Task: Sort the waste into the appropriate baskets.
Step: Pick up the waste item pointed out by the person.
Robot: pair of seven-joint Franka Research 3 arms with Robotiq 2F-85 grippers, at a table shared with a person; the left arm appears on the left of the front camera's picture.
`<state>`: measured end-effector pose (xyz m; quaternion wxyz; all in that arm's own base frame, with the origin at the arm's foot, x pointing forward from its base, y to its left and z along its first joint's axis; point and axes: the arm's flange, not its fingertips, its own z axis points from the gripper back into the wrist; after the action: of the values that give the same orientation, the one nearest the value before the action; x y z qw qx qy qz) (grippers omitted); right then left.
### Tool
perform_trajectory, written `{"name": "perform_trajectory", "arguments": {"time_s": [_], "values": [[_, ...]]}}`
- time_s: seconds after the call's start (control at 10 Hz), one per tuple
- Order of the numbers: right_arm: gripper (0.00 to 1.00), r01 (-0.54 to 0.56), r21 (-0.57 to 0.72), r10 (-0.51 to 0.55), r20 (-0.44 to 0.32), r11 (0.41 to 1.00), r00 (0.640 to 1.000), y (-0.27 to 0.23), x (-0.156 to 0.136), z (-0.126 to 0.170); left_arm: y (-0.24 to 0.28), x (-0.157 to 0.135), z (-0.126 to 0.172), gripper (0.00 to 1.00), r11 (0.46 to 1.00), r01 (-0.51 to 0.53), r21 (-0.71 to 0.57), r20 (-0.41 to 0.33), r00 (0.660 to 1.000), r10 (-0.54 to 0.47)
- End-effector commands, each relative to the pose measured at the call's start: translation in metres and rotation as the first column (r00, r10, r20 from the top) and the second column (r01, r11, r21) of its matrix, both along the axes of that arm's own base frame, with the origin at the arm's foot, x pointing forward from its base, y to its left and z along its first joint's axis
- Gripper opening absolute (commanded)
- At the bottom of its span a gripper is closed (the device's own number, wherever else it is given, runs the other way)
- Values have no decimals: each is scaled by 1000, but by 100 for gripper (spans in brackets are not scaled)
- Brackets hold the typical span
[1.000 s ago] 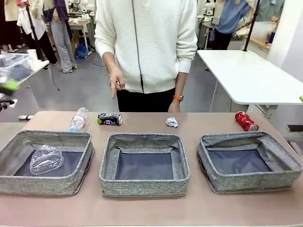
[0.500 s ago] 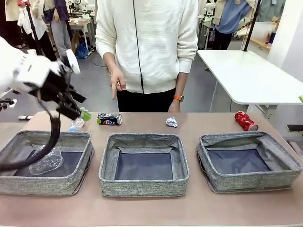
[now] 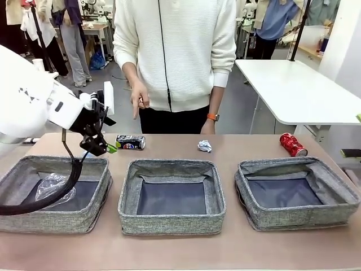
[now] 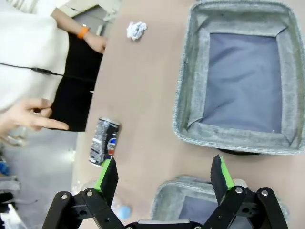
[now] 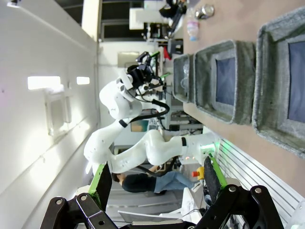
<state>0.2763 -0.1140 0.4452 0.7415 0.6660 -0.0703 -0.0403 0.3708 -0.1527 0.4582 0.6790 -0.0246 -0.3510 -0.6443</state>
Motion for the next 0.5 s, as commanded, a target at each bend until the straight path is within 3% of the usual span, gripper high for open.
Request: {"name": "perform_trajectory", "arguments": {"time_s": [0.0, 0.2, 0.3, 0.4], "values": [[100, 10, 27, -10, -11, 1000, 1000, 1, 1, 7, 6, -5, 10, 100, 999, -24, -46, -47, 999, 22], [100, 10, 27, -10, -11, 1000, 1000, 1, 1, 7, 3, -1, 1, 100, 1000, -10, -20, -31, 999, 10], [100, 10, 27, -10, -11, 1000, 1000, 1, 1, 7, -1, 14, 9, 100, 992, -64, 112, -71, 995, 72], [100, 10, 27, -10, -11, 1000, 1000, 1, 1, 7, -7, 46, 20, 100, 966, -34, 257, -119, 991, 67]]}}
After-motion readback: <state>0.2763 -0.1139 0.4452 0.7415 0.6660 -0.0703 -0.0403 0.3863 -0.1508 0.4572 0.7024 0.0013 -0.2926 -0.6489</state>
